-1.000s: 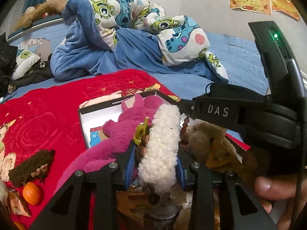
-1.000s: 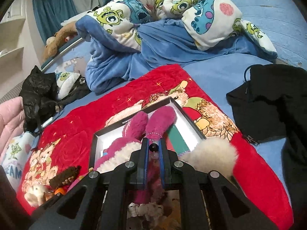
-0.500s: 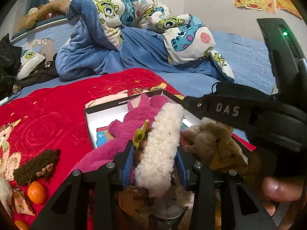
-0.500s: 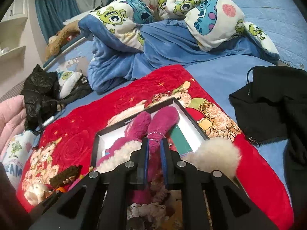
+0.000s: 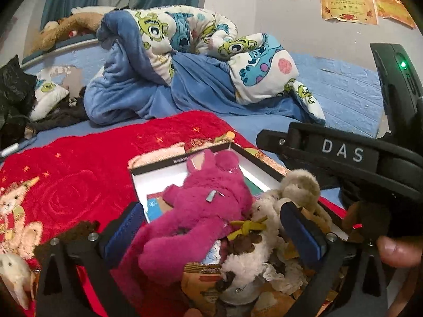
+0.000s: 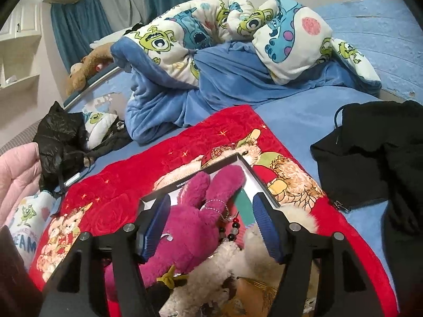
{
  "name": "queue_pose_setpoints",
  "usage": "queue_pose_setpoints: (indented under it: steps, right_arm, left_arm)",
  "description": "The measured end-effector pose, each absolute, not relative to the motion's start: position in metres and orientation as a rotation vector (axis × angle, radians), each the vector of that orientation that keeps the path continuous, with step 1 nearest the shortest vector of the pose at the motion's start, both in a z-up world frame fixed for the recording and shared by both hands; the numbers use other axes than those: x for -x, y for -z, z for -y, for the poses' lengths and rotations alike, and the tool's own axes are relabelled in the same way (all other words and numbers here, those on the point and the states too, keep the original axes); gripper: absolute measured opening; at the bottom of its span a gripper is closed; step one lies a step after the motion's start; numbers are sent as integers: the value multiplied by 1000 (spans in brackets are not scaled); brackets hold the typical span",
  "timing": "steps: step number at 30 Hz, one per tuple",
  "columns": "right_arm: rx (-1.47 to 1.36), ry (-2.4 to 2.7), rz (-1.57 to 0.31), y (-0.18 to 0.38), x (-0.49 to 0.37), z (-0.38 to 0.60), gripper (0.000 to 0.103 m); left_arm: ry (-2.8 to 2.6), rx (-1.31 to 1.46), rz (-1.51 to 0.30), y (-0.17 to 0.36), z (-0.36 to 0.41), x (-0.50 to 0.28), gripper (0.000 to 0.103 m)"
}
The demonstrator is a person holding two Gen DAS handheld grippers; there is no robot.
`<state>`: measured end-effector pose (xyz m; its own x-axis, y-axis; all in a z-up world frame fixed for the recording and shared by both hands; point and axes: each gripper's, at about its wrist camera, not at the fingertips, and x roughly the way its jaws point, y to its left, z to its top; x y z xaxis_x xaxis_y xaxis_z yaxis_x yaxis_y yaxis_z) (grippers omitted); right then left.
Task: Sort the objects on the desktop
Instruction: 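Open the left tool over the tray while the right tool releases the bead bracelet there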
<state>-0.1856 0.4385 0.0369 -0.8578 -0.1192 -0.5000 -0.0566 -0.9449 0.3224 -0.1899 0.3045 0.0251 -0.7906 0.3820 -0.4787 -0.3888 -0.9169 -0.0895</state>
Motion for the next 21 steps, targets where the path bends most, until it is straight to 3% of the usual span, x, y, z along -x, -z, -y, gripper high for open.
queue_pose_setpoints:
  steps: [6,11,13,21]
  right_arm:
    - [-823,2948,526,-39,184,-438,74]
    - [-806,2946,542,-47,179,-434,90]
    - [-795,2944,536,-53,176,-428,103]
    - [-659,2868,530,-88,156,-381,103]
  left_arm:
    - [-2664,676,-36,-35,-299,184,103]
    - [-2683,660,-30,-48,-288,177,103]
    - [-2701,643,-32,-57,-279,171,103]
    - [-2843,584,31,-99,-208,133,103]
